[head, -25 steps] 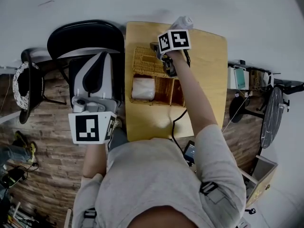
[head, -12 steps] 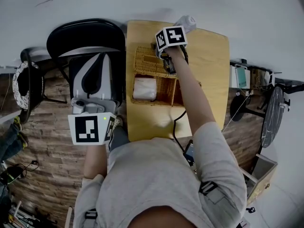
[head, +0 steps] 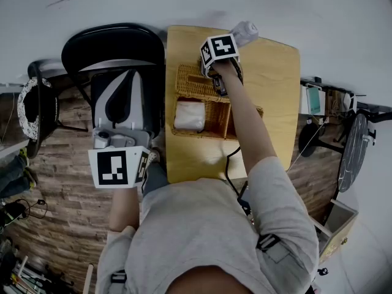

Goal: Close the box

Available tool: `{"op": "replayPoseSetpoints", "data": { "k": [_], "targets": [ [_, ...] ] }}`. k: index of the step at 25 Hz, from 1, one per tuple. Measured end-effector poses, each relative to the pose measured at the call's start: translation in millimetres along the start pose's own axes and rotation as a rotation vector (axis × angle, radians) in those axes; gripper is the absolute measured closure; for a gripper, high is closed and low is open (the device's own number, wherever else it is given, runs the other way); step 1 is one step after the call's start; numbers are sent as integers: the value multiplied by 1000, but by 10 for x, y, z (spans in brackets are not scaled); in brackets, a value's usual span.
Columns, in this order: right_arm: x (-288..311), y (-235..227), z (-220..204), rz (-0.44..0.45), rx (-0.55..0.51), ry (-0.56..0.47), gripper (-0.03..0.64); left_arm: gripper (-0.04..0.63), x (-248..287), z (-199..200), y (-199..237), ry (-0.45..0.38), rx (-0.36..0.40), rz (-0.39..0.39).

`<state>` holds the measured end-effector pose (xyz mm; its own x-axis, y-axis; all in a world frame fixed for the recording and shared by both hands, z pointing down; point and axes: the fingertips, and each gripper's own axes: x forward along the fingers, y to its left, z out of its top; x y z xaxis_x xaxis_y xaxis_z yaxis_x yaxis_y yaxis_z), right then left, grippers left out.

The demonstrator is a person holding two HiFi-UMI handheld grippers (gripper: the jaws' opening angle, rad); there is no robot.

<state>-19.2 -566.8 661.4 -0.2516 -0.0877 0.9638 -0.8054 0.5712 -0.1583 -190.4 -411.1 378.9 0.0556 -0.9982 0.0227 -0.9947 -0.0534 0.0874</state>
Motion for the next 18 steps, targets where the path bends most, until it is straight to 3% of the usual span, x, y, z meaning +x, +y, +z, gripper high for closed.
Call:
{"op": "replayPoseSetpoints", "data": {
  "k": [5, 7, 18],
  "targets": [
    [36, 20, -36, -27, -60, 39, 492, 535, 11, -17, 27, 6, 0, 6],
    [50, 28, -73, -41, -98, 59, 593, 535, 11, -14, 16, 6, 2, 5],
    [-185, 202, 103, -4, -130, -55, 603, 535, -57, 111, -3, -18, 17, -3]
  ]
}}
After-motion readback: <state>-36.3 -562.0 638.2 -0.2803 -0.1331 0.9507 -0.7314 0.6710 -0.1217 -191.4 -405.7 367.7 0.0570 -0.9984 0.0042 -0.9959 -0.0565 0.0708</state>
